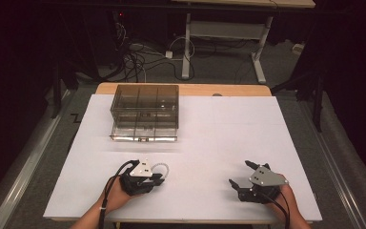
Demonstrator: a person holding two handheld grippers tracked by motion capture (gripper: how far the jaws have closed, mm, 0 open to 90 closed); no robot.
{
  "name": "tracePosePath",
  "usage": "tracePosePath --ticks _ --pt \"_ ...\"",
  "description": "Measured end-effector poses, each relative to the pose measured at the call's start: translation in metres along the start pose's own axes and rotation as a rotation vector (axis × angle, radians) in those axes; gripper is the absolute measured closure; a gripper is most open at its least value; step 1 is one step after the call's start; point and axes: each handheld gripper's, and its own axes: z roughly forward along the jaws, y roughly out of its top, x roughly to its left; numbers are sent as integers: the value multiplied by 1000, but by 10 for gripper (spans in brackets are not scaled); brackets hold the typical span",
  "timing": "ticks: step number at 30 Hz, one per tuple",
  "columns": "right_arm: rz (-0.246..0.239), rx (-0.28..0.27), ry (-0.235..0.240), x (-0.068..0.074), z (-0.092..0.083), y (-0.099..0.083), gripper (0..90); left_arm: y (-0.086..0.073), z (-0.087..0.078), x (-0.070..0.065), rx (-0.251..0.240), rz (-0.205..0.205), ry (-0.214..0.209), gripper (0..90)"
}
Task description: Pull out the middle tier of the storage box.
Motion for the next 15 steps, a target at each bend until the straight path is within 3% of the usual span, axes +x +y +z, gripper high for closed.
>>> tracePosePath --ticks 3,15 --pt "-1 2 10 -1 3 0 185 0 0 -4 5 31 20 819" --pt "-17 -1 7 0 5 1 184 -1 1 -9 -1 68 56 820"
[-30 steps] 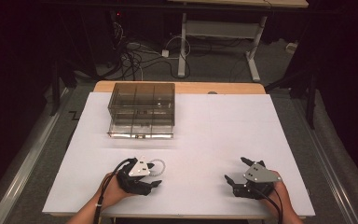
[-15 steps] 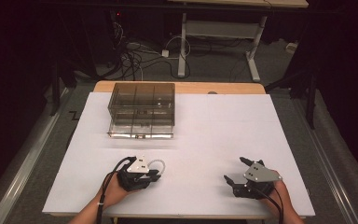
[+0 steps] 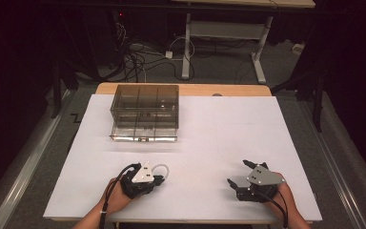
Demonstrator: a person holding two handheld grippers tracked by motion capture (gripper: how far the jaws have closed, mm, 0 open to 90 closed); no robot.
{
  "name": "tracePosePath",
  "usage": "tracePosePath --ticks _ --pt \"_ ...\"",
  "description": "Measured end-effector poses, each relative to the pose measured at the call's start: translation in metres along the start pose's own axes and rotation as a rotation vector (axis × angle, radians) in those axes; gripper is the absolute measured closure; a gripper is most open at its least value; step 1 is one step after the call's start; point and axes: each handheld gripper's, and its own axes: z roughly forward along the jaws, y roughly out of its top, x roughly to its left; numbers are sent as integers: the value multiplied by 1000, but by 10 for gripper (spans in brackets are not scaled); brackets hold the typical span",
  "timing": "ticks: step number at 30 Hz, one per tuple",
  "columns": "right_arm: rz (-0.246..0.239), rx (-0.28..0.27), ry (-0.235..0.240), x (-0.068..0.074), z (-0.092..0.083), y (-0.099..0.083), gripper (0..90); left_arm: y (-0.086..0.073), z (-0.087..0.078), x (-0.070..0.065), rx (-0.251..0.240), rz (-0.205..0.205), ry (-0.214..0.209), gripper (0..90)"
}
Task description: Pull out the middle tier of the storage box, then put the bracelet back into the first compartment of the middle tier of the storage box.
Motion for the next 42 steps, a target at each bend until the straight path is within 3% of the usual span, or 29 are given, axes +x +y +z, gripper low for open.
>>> tracePosePath --ticks 15,26,42 --pt "-23 -18 -14 -1 -2 0 184 0 -1 -6 -15 34 40 822" --pt "-29 -34 -23 -2 -7 -1 184 7 -12 -10 -93 54 83 833" --pt "-35 -39 -19 -2 -7 -1 184 9 -36 -3 -181 39 152 833"
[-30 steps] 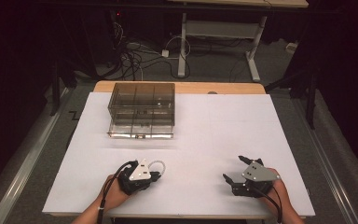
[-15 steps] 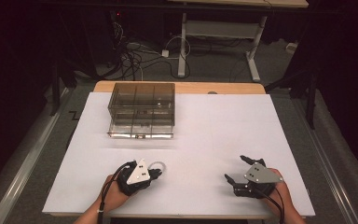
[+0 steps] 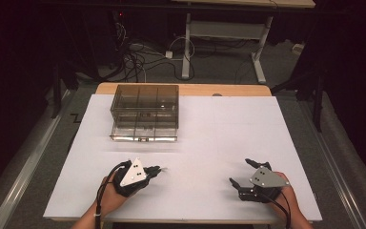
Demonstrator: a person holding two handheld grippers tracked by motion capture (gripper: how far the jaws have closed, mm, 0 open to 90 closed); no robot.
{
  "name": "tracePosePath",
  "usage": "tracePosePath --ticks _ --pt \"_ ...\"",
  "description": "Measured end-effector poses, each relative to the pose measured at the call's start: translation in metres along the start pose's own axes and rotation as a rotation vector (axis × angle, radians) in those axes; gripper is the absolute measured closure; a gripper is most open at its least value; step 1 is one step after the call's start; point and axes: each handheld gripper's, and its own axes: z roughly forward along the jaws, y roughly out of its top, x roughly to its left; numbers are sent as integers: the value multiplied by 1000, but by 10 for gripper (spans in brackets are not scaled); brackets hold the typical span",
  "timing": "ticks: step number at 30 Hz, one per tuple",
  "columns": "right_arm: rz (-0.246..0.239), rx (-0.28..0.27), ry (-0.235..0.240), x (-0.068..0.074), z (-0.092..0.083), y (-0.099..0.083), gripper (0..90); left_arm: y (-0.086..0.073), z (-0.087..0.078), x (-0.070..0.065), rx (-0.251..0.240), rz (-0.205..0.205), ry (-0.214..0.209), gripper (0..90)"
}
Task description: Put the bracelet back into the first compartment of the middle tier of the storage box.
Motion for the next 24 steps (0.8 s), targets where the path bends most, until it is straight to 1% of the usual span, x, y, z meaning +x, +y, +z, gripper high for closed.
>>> tracePosePath --ticks 1,3,10,24 --pt "0 0 0 0 0 0 184 0 -1 1 -5 -2 8 833" --pt "1 -2 1 0 0 0 184 1 -4 2 -20 -10 7 833" --pt "-3 2 0 1 1 0 184 1 -11 7 -44 -19 33 833" --pt "-3 -2 1 1 0 0 184 0 -18 12 -49 -25 68 834"
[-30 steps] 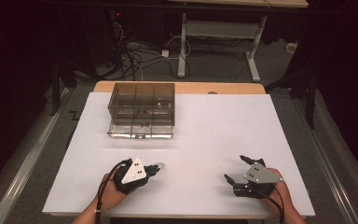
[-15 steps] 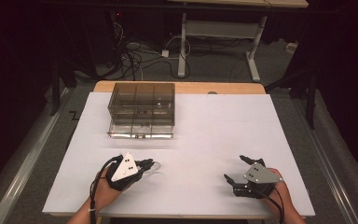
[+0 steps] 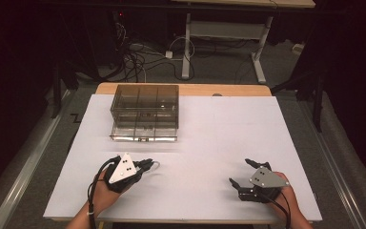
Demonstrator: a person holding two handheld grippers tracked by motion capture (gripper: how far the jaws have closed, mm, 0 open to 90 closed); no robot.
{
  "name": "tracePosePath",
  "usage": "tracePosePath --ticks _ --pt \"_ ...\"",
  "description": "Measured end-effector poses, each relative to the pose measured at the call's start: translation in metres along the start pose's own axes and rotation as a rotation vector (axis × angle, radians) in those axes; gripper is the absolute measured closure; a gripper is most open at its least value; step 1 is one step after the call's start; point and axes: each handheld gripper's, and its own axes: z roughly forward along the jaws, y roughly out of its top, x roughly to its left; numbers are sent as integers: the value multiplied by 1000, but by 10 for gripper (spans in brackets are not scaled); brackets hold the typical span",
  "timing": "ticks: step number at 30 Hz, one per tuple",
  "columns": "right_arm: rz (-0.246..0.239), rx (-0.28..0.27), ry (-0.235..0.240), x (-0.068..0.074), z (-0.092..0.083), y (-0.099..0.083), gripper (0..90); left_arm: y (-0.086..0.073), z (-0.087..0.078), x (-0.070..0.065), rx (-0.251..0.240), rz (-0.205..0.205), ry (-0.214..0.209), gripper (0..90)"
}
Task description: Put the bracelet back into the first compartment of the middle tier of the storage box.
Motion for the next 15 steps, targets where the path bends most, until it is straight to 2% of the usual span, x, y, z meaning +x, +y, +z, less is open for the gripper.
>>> tracePosePath --ticks 15 --pt "-1 -1 2 1 0 0 183 -1 -7 9 0 1 48 833"
